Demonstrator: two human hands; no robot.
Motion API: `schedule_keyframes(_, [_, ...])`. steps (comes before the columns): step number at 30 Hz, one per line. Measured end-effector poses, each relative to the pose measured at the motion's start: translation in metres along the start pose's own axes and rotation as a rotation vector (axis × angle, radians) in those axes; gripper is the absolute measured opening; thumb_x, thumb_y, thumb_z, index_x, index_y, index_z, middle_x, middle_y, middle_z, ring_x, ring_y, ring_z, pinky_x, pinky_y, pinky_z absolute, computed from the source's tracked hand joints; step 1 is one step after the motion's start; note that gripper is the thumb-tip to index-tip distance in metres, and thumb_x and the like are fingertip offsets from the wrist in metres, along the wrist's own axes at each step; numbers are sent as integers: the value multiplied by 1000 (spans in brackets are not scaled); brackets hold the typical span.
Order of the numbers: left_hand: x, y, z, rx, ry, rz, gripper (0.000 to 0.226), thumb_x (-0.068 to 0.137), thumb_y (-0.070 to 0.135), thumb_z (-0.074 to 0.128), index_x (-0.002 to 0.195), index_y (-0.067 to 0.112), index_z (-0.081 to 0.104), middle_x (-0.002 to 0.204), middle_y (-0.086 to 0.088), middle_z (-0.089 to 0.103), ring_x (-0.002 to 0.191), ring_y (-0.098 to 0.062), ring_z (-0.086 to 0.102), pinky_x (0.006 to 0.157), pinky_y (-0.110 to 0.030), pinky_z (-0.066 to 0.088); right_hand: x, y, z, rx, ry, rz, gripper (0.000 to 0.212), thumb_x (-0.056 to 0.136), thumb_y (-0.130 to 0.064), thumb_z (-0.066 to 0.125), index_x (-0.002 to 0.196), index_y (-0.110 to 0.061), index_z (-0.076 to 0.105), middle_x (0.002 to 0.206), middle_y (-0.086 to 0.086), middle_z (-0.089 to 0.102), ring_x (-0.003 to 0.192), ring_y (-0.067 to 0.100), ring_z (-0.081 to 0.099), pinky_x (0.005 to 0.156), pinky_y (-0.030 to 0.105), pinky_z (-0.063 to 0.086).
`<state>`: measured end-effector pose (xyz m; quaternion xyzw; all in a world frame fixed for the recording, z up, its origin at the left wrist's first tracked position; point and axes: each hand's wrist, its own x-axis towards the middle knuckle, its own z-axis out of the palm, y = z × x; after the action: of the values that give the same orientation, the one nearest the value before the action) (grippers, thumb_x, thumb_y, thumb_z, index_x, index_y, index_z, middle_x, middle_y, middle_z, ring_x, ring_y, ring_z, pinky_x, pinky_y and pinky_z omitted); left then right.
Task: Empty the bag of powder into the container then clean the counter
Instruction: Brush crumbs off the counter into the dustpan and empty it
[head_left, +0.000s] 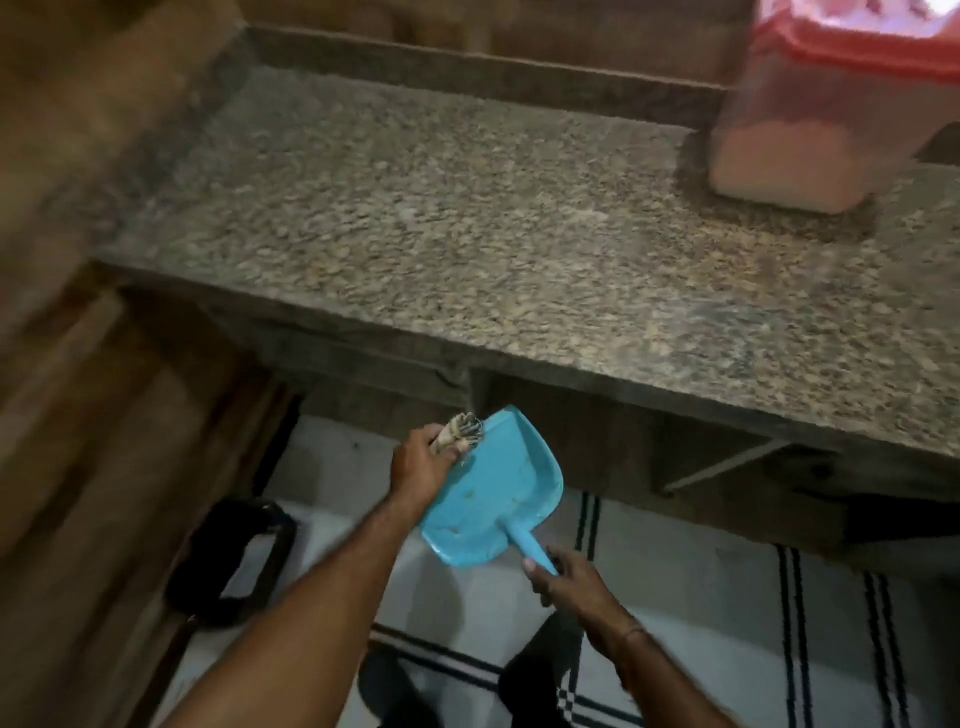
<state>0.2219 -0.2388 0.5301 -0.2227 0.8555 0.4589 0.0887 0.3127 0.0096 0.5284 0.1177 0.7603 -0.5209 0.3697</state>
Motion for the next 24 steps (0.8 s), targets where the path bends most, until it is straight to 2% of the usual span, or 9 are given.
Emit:
schedule_keyframes(3, [-24,-68,-60,-152,84,-207,43,76,51,75,100,16,76,89,0,77,83,-19,69,77,-36,56,2,-29,56,-94,-65,-32,17,98,-29,67,102,-14,64,83,4,64,70,11,59,65,27,56])
schedule_keyframes(5, [-43,-126,-101,-271,160,-319,61,65,64,71,102,16,76,92,-3,78,88,-25,73,81,-44,61,3,-47,100,-160,-100,-46,19,99,-28,66,103,-10,66,78,3,63,65,9,57,57,21,53])
schedule_keyframes(6, [-50,-154,-116,-312,184,-374,62,64,65,71,100,15,75,92,-6,78,87,-28,74,79,-46,62,3,-53,118,-181,-119,-43,17,99,-27,65,103,-10,66,78,3,63,64,9,56,52,15,50])
schedule_keyframes(9, [-89,-212,-173,-408,258,-471,41,79,49,77,92,12,69,90,-14,76,83,-30,72,72,-39,57,10,-64,184,-258,-203,-39,18,100,-25,63,107,-9,65,81,6,62,65,10,57,54,15,51])
schedule_keyframes(12, [-110,-260,-220,-457,377,-518,39,78,50,75,92,14,69,95,-13,77,92,-32,72,81,-39,57,22,-71,247,-340,-275,-61,21,100,-24,64,107,-4,67,80,7,61,65,10,58,60,26,53])
schedule_keyframes(14, [-117,-296,-244,-503,462,-562,47,75,52,72,92,8,72,87,-10,75,83,-27,69,73,-37,55,40,-69,295,-401,-301,-38,19,99,-22,65,105,-5,68,76,4,60,64,10,57,56,23,51])
schedule_keyframes(17, [-121,-341,-258,-614,507,-634,25,90,34,76,89,10,68,73,-4,63,71,-22,59,56,-27,41,72,-61,350,-474,-327,5,19,94,-24,70,99,-6,69,68,2,60,60,15,55,52,23,45])
schedule_keyframes(21, [-108,-425,-258,-673,593,-749,29,90,37,75,95,9,70,75,-8,67,67,-22,58,56,-28,41,135,-43,433,-548,-360,27,5,97,-14,67,94,-10,67,68,1,62,56,11,57,50,20,46])
schedule_keyframes(24, [-83,-486,-248,-710,649,-814,29,86,40,75,91,11,71,79,-8,72,73,-24,64,64,-34,46,209,-16,500,-803,-430,-19,23,96,-38,63,94,-16,64,85,3,65,77,20,62,70,35,55])
